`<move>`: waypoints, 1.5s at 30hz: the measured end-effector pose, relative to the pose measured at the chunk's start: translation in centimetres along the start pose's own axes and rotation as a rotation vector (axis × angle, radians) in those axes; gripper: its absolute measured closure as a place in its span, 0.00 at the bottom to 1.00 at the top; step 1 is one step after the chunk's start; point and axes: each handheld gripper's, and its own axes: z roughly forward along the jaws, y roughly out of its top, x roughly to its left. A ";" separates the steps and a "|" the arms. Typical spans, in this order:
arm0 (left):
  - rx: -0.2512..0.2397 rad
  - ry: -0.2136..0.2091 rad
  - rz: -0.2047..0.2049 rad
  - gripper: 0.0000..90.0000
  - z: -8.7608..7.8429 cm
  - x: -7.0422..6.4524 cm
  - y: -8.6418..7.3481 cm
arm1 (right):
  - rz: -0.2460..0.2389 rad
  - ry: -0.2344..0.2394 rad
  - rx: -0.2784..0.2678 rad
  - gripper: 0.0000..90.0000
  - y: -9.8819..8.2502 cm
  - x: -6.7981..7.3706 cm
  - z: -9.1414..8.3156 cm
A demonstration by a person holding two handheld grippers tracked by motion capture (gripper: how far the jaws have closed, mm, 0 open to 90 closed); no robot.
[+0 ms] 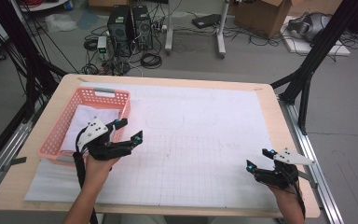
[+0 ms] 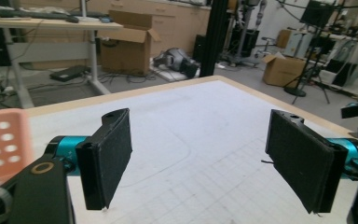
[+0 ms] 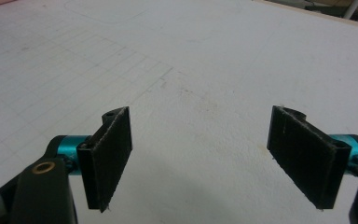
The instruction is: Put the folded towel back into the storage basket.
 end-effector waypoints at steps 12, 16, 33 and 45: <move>0.049 -0.077 0.017 0.27 2.0 -3.5 -3.5 | 0.007 0.017 -0.024 0.22 -0.4 -0.7 -0.1; 0.068 -0.087 0.028 0.27 2.0 -4.0 -4.8 | 0.006 0.017 -0.035 0.22 -0.2 -0.6 -0.1; 0.106 -0.105 0.020 0.27 2.9 -4.4 -6.0 | -0.021 0.019 -0.021 0.22 -0.2 0.2 0.1; 0.109 -0.104 0.021 0.27 3.0 -4.3 -6.0 | -0.013 0.026 -0.019 0.22 -0.3 0.3 0.3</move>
